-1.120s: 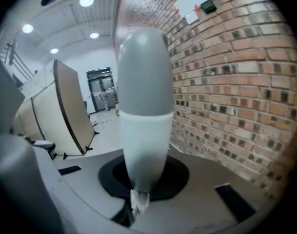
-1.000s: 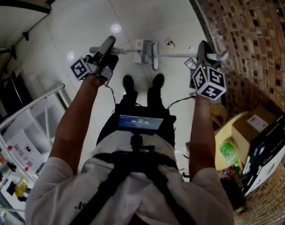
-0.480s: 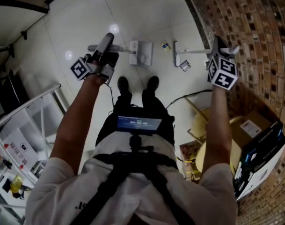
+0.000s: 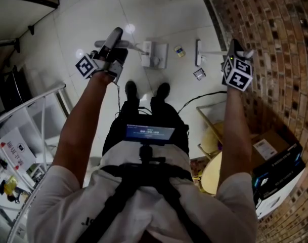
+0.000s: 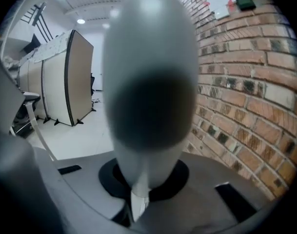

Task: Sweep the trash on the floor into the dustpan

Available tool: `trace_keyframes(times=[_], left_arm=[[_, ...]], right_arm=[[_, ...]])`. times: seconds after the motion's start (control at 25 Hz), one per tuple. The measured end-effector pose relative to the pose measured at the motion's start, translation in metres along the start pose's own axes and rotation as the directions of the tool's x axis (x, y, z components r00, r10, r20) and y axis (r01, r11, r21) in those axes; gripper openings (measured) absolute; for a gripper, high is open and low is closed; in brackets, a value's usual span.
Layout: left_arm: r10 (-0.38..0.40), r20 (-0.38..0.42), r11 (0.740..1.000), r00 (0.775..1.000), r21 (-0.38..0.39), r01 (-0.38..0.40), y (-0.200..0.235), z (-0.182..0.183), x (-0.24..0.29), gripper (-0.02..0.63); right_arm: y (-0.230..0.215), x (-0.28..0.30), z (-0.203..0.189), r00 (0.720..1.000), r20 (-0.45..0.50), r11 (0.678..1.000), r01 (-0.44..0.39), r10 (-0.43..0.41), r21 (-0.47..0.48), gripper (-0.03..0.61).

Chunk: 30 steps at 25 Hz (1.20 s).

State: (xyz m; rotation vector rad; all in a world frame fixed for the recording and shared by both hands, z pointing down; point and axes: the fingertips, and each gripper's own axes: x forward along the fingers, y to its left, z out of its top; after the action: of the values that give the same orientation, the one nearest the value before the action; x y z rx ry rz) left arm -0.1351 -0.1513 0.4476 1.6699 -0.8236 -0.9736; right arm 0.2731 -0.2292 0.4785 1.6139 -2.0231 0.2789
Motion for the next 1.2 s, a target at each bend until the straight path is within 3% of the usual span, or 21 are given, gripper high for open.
trace_keyframes(times=[0.16, 0.36, 0.52, 0.96, 1.2], left_arm=[[0.017, -0.030, 1.000, 0.999, 0.021, -0.017, 0.002, 0.000, 0.003, 0.002], [0.009, -0.082, 1.000, 0.997, 0.001, -0.009, 0.004, -0.002, 0.000, 0.002], [-0.004, -0.094, 1.000, 0.996, -0.032, 0.001, 0.006, 0.000, -0.004, 0.002], [0.004, -0.104, 0.994, 0.995, -0.109, -0.016, 0.023, 0.021, -0.024, 0.002], [0.014, -0.089, 0.991, 0.996, -0.133, -0.026, 0.032, 0.035, -0.035, 0.002]], right_arm=[[0.003, -0.002, -0.017, 1.000, -0.023, 0.995, 0.016, -0.014, 0.102, 0.011], [0.006, -0.003, -0.026, 0.986, -0.096, 0.956, 0.154, -0.134, 0.248, 0.017], [0.022, 0.019, -0.022, 0.977, -0.137, 0.939, 0.197, -0.163, 0.283, 0.017], [0.117, 0.076, 0.027, 0.985, -0.167, 0.992, 0.067, -0.048, 0.107, 0.021], [0.159, 0.053, 0.034, 0.991, -0.133, 0.981, 0.019, 0.007, 0.191, 0.025]])
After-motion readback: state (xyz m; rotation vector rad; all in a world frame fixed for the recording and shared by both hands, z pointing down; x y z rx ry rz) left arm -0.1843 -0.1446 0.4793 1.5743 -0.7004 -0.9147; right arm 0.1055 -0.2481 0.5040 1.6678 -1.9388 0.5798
